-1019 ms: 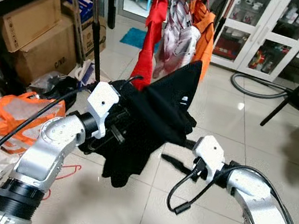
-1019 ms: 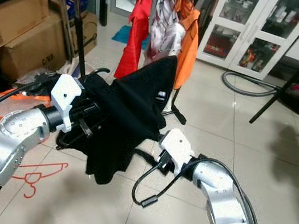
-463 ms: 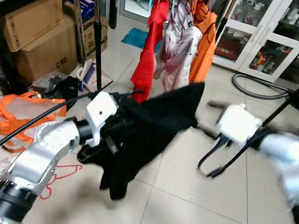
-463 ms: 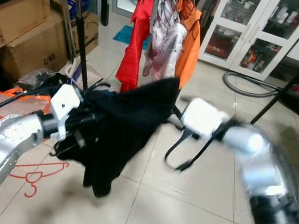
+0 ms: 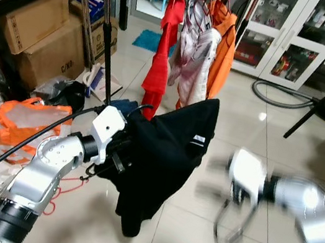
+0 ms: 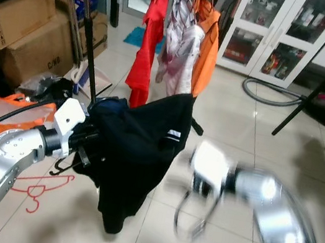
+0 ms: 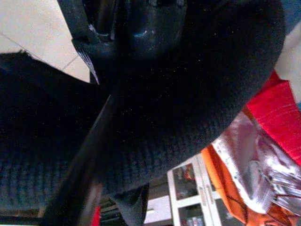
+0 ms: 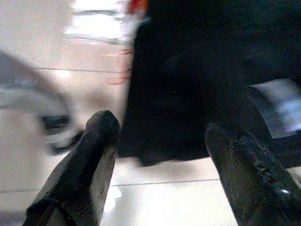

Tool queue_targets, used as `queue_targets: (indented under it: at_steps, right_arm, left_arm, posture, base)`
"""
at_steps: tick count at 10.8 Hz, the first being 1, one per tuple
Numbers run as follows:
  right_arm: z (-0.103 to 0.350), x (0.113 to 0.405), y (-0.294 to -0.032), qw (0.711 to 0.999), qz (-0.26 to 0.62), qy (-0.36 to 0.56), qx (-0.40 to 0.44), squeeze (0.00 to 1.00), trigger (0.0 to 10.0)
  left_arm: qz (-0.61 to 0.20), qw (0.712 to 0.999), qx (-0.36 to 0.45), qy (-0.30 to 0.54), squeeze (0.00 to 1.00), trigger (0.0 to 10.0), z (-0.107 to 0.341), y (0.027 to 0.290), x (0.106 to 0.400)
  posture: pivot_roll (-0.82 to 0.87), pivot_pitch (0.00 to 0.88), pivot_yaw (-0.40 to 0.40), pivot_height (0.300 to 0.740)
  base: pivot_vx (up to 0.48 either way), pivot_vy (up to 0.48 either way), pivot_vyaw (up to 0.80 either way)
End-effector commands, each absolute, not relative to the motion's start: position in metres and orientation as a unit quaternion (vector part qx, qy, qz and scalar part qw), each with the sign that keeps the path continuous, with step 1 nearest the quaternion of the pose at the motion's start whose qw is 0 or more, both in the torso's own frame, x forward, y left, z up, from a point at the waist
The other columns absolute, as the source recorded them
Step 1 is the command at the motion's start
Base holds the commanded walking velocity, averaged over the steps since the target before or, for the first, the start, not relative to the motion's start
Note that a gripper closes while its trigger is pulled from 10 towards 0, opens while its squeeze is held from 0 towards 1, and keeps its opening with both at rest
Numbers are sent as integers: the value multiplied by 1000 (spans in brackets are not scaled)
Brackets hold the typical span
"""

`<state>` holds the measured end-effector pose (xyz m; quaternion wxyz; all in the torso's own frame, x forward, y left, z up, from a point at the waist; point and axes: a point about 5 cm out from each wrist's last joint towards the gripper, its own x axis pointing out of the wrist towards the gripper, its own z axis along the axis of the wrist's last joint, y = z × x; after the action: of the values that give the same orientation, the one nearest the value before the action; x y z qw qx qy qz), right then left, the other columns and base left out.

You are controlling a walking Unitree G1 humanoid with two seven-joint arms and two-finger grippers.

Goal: Hang hanger

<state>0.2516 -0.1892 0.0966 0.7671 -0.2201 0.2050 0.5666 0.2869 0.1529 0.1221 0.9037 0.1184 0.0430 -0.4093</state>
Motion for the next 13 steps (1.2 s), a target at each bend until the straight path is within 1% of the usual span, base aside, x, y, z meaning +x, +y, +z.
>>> queue_targets:
  at_steps: [1, 2, 3, 4, 5, 6, 7, 8, 9, 11, 13]
  right_arm:
    - [90, 243, -194, 753, 576, 232, -216, 0, 10000]
    - [73, 236, -213, 761, 545, 267, -231, 0, 10000]
    - [76, 240, -218, 774, 529, 266, -227, 0, 10000]
    - [102, 262, -249, 822, 461, 250, -221, 0, 10000]
    - [134, 283, -268, 858, 407, 209, -233, 0, 10000]
    - [151, 295, -265, 871, 393, 168, -243, 0, 10000]
    - [163, 306, -254, 873, 396, 128, -255, 0, 10000]
    - [165, 309, -233, 855, 436, 103, -263, 0, 10000]
    - [166, 310, -224, 843, 455, 91, -273, 0, 10000]
    - [178, 315, -210, 826, 477, 48, -297, 0, 10000]
    - [178, 314, -201, 810, 500, 38, -303, 0, 10000]
  left_arm:
    - [-409, 903, 131, 23, 0, 10000, 129, 153, 289]
    - [-425, 894, 138, 31, 0, 10000, 123, 154, 285]
    - [-427, 893, 137, 33, 0, 10000, 122, 154, 285]
    - [-437, 888, 137, 37, 0, 10000, 121, 154, 283]
    - [-451, 881, 140, 39, 0, 10000, 119, 151, 281]
    - [-463, 874, 143, 41, 0, 10000, 117, 149, 280]
    - [-482, 863, 145, 49, 0, 10000, 116, 147, 277]
    - [-504, 848, 155, 55, 0, 10000, 114, 145, 274]
    - [-512, 842, 161, 57, 0, 10000, 114, 145, 273]
    - [-518, 836, 169, 57, 0, 10000, 114, 144, 273]
    - [-525, 832, 170, 56, 0, 10000, 113, 141, 272]
  posture:
    - [-12, 31, -56, 740]
    - [-14, 33, -49, 740]
    - [-14, 33, -49, 740]
    - [-14, 31, -40, 740]
    - [-18, 23, -29, 740]
    - [-20, 16, -27, 740]
    - [-21, 10, -26, 740]
    - [-18, 3, -27, 740]
    - [-17, 1, -28, 740]
    - [-17, 0, -34, 740]
    - [-19, 3, -38, 740]
  base:
    - [0, 0, 0]
    - [0, 0, 0]
    - [0, 0, 0]
    - [0, 0, 0]
    - [0, 0, 0]
    - [0, 0, 0]
    - [0, 0, 0]
    - [0, 0, 0]
    - [0, 0, 0]
    - [0, 0, 0]
    - [0, 0, 0]
